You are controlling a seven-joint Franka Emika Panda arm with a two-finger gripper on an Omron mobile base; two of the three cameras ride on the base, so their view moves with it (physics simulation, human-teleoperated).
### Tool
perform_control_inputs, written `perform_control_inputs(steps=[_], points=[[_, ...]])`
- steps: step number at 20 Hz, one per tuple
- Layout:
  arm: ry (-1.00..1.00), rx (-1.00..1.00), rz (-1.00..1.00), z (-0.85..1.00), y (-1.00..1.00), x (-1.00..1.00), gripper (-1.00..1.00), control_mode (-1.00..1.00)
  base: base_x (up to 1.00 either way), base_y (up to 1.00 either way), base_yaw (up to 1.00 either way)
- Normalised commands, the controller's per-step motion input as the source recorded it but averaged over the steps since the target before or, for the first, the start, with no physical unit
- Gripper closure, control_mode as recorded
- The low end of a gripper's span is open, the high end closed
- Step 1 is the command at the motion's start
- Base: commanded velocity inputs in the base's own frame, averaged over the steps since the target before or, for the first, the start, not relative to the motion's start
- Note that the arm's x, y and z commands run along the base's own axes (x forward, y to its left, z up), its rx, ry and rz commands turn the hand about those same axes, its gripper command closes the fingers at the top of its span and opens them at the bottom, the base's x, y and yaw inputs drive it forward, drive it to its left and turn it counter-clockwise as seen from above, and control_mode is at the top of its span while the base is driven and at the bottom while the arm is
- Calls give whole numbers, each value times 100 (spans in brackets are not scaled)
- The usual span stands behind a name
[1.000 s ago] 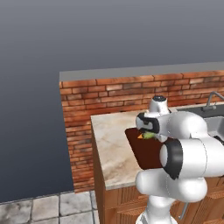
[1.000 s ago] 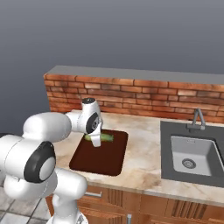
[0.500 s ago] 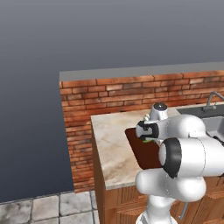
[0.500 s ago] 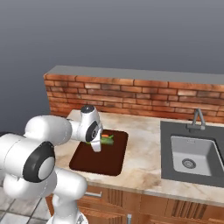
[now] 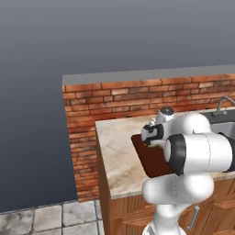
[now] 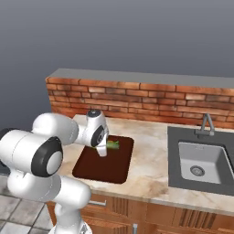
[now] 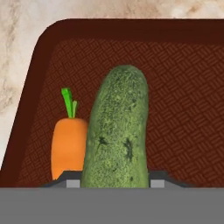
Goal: Place the two vegetables and bowl onto the tray for setting up a vegetable dip station.
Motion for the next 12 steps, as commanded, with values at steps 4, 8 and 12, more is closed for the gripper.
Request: perform_control_inputs(steps=[4,8,12], points=[[0,5,0,-7,-4,17,100,-100,0,0,0],[0,4,0,-12,-4,15,100,-100,0,0,0],[-2,3,0,-21,-3,18,100,-100,0,0,0]])
